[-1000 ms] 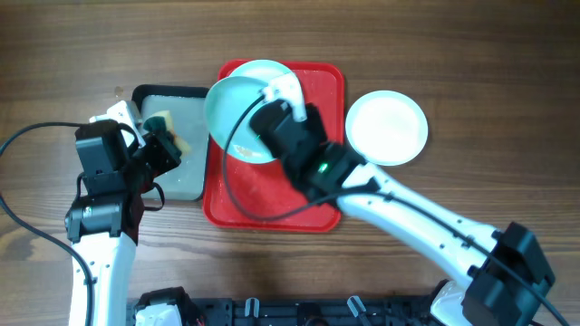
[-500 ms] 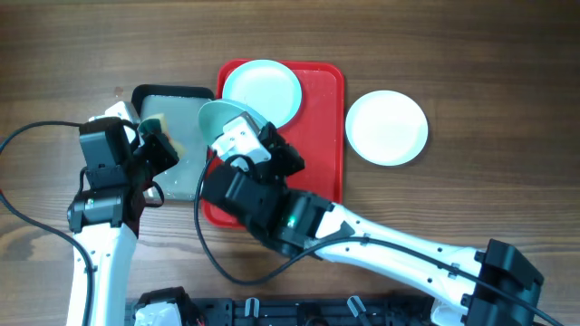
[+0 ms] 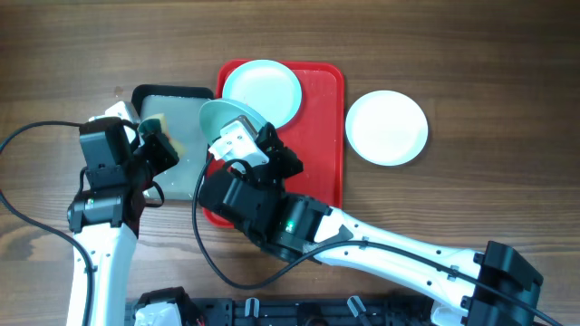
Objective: Clean dirty plates on tray and stack at the side
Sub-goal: 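Lift the light-blue plate with the right gripper and tilt it up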
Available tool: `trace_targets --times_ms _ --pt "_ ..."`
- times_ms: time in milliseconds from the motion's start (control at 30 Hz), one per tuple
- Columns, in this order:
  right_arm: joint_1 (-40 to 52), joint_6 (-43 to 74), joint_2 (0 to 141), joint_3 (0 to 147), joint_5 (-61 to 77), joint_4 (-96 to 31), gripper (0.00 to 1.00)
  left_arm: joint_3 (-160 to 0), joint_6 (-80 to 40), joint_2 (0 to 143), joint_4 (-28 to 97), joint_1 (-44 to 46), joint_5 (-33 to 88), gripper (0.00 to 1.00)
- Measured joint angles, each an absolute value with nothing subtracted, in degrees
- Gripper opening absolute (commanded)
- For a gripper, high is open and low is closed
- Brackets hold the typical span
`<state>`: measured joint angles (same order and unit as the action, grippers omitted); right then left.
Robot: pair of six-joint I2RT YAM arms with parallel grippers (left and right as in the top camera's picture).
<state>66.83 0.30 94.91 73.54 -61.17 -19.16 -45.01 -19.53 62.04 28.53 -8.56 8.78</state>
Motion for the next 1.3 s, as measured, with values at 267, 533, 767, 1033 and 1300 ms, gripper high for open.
trace_targets --times_ms 267,533,767,1033,1300 --pt "66.3 1.8 94.9 73.5 -63.0 -17.7 0.04 -45.0 -19.5 62.0 28.5 -8.6 8.8 0.04" --pt "67.3 0.7 94.9 73.2 -64.9 -14.4 0.04 -45.0 -19.6 62.0 28.5 -8.6 8.8 0.04" --pt "66.9 -2.6 94.9 72.9 -64.4 -14.1 0.04 -45.0 -19.5 62.0 28.5 -8.6 8.8 0.04" --pt "67.3 -5.1 94.9 72.6 -66.7 -12.4 0.04 -44.9 -19.6 62.0 28.5 -8.6 8.8 0.04" --pt "67.3 -4.3 94.9 72.6 -62.6 -13.3 0.04 -44.9 -19.6 62.0 28.7 -8.6 8.8 0.04"
